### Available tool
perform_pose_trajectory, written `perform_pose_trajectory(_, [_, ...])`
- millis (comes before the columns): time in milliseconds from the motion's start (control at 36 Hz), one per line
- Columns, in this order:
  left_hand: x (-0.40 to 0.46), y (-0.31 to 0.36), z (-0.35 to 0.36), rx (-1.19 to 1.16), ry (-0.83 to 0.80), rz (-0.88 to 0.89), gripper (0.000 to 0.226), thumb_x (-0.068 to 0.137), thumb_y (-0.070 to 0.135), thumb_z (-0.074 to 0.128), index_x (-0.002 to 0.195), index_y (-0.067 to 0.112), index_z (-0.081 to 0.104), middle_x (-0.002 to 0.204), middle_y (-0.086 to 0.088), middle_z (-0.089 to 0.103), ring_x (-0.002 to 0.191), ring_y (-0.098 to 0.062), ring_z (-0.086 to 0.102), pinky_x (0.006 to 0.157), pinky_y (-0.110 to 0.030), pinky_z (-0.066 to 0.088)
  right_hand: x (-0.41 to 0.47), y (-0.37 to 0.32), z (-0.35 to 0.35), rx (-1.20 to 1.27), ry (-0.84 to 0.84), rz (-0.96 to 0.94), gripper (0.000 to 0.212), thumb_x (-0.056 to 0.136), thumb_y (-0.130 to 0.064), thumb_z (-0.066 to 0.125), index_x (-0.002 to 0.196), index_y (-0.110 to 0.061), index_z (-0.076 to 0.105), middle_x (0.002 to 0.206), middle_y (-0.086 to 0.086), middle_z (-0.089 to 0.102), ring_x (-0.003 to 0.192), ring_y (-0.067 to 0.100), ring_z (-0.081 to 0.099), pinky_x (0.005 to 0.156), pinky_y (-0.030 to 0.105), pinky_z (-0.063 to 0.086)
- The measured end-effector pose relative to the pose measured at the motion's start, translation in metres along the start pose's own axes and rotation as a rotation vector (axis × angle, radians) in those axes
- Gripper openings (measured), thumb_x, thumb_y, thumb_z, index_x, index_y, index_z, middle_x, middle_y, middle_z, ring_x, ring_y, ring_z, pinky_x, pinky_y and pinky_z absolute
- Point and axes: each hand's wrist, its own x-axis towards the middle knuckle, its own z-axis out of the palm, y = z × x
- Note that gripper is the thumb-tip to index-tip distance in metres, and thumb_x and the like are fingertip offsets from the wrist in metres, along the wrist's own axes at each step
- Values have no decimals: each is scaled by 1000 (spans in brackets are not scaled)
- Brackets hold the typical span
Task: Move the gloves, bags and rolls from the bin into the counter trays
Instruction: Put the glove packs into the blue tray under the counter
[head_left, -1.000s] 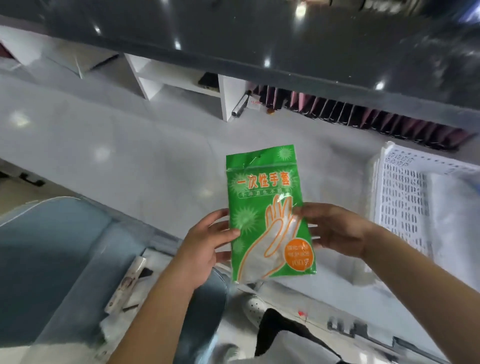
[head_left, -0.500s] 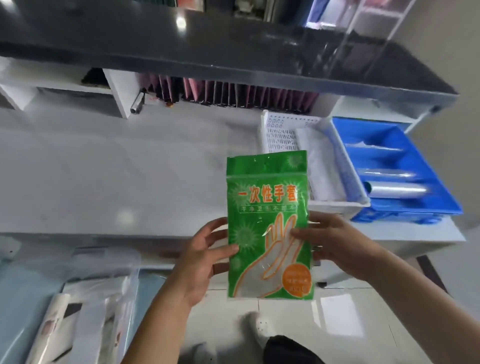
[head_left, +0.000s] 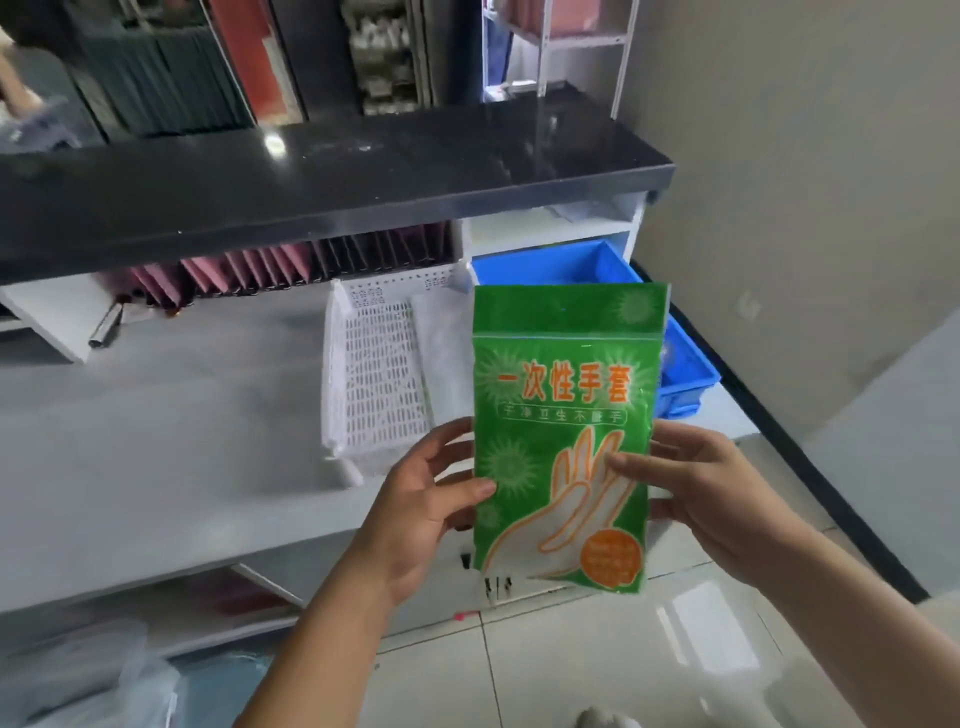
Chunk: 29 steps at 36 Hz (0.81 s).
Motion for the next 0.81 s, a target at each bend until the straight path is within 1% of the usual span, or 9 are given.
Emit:
perform_pose_trajectory(111, [26,-12,55,8,52,3,52,83,-9,67,112,34,72,115,-7,72,103,-25,71,76,-31,58,2,-8,-52,-5,45,-73,25,74,-11,75,99,-10,77,100,17,76,85,30,75,60,32,59])
perform_pose_trajectory(222, [50,-15,95,8,114,-5,50,86,-6,65,125,25,64,123,-9,69,112,-28,67,96,-41,54,14,-27,-86,-48,74,-153,20,71,-9,74,91,-11,79,91,15,77,78,29,75,59,31,59])
perform_pose_trajectory(333, [71,-6,116,-9,141,-4,44,88,-2,64,122,27,64,115,-3,72,103,-18,69,92,-38,54,37,-52,-107,-90,71,-200,15,77,0,72,86,-10,79,87,13,77,72,26,75,57,28,58])
perform_pose_trajectory(444, [102,11,111,33,205,30,38,90,-2,62,113,27,70,111,-3,71,102,-19,68,89,-36,55,68,-75,-114,-210,77,-264,25,80,2,72,80,-22,81,84,5,78,75,23,76,61,26,60])
perform_pose_trajectory(583, [156,23,77,376,391,74,39,88,4,66,115,31,65,126,1,63,96,-14,64,82,-30,49,119,-94,-122,-604,223,-350,7,80,-14,77,86,-19,78,77,10,76,77,33,74,71,51,59])
perform_pose_trajectory(667, [191,23,51,615,439,-16,50,87,16,71,131,32,56,137,1,55,116,-19,57,88,-30,46,151,-108,-128,-844,290,-403,4,81,-24,75,82,-28,75,73,11,73,69,35,68,66,46,57])
perform_pose_trajectory(722, [212,22,38,692,429,-92,63,86,22,71,143,31,47,145,0,50,121,-20,55,89,-31,45,172,-117,-128,-976,323,-424,9,80,-25,73,88,-30,75,75,9,73,73,34,66,68,41,56])
perform_pose_trajectory(778, [230,21,32,734,409,-131,67,84,24,70,145,29,44,144,1,51,115,-20,60,88,-33,49,193,-127,-127,-1097,337,-445,16,81,-26,70,95,-31,76,74,9,71,72,36,63,67,38,53])
perform_pose_trajectory(806, [238,21,32,755,402,-130,61,84,22,69,141,28,47,135,5,57,104,-16,64,86,-35,52,204,-131,-126,-1169,334,-466,18,81,-27,69,98,-32,76,70,8,68,69,37,60,63,37,51])
